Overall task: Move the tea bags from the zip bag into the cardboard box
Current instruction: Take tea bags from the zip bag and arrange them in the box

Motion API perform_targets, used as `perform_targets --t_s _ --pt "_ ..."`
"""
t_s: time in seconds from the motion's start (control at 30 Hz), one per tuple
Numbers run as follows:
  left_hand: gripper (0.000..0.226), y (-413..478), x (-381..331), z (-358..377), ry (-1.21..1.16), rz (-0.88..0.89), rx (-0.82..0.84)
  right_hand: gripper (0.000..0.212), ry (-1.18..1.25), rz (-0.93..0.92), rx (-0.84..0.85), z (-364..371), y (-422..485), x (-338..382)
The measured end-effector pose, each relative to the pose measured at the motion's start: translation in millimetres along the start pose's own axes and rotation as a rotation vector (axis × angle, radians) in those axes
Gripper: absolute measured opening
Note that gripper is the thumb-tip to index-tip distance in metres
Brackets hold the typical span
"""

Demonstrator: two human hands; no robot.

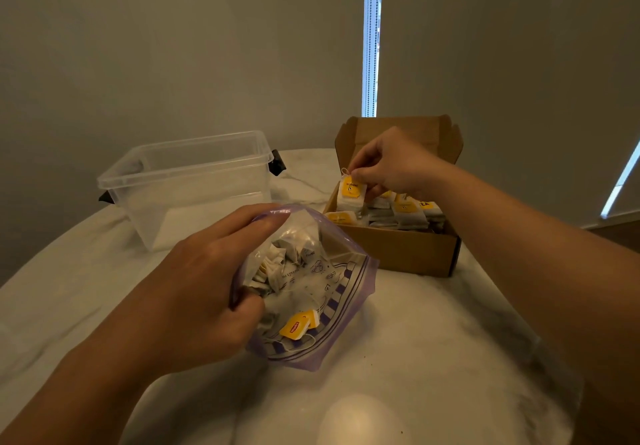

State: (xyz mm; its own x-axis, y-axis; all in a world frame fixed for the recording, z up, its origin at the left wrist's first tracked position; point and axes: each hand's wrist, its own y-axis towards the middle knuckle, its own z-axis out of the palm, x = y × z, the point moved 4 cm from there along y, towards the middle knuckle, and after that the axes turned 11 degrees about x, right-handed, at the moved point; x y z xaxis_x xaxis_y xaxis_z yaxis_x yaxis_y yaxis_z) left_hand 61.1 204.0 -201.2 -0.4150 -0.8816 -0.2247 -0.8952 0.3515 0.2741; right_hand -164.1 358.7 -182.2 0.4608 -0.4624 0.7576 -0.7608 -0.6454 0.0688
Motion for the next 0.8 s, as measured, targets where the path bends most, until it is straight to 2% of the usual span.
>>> perform_targets --t_s 0.13,0.27,0.4,0.5,0.6,0.67,0.8 --pt "0.077 0 -1 0 0.0 0.013 0.006 0.006 -0.098 -0.013 -0.12 -5 4 -6" --pt "0.078 0 0 0 0.002 0.022 0.006 0.009 -0.19 -0.11 -0.265 -9 -16 0" --pt "0.079 -1 3 -1 0.009 0.011 -0.003 0.008 -0.093 -0.261 -0.327 0 -72 23" --pt "0.08 -1 5 -2 0.013 -0.006 -0.011 0.007 0.028 -0.384 -0.25 22 -118 43" --pt "0.08 1 3 -1 0.014 -0.002 0.005 0.009 0.077 -0.442 -0.071 55 -139 58" --pt "0.079 2 3 -3 0.026 0.005 -0.003 0.012 -0.019 -0.433 0.032 76 -141 65" --pt "0.077 0 3 -4 0.041 0.005 -0.014 0.019 -0.402 -0.387 0.178 113 -126 69"
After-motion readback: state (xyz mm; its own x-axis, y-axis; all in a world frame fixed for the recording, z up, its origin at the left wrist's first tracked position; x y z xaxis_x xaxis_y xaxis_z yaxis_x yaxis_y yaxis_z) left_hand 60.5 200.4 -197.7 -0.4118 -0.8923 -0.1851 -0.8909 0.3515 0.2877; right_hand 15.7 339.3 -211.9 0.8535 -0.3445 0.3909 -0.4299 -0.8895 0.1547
